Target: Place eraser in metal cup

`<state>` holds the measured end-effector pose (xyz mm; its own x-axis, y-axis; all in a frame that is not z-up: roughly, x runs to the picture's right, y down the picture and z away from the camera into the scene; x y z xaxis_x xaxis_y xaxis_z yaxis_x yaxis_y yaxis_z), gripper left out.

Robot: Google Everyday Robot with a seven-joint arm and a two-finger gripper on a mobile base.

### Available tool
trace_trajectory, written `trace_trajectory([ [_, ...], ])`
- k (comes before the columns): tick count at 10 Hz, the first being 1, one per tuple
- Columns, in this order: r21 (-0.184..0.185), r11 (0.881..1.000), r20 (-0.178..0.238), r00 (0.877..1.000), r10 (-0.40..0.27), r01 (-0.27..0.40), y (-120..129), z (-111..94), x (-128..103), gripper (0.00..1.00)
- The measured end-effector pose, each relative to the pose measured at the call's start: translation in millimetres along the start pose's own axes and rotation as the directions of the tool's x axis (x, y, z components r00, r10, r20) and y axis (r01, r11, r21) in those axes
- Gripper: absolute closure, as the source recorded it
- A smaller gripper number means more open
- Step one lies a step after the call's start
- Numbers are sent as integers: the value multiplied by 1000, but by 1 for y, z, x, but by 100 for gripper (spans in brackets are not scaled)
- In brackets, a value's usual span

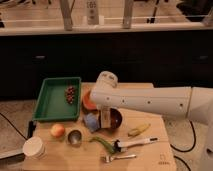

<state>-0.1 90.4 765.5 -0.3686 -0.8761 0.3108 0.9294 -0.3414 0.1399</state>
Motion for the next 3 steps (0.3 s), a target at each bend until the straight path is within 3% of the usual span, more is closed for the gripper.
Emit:
trace_trajectory([
  [1, 0, 1000, 0, 1000, -8, 8, 0, 0, -1, 87],
  [3, -1, 1000, 1, 1000, -26, 26, 0, 2, -2, 86],
])
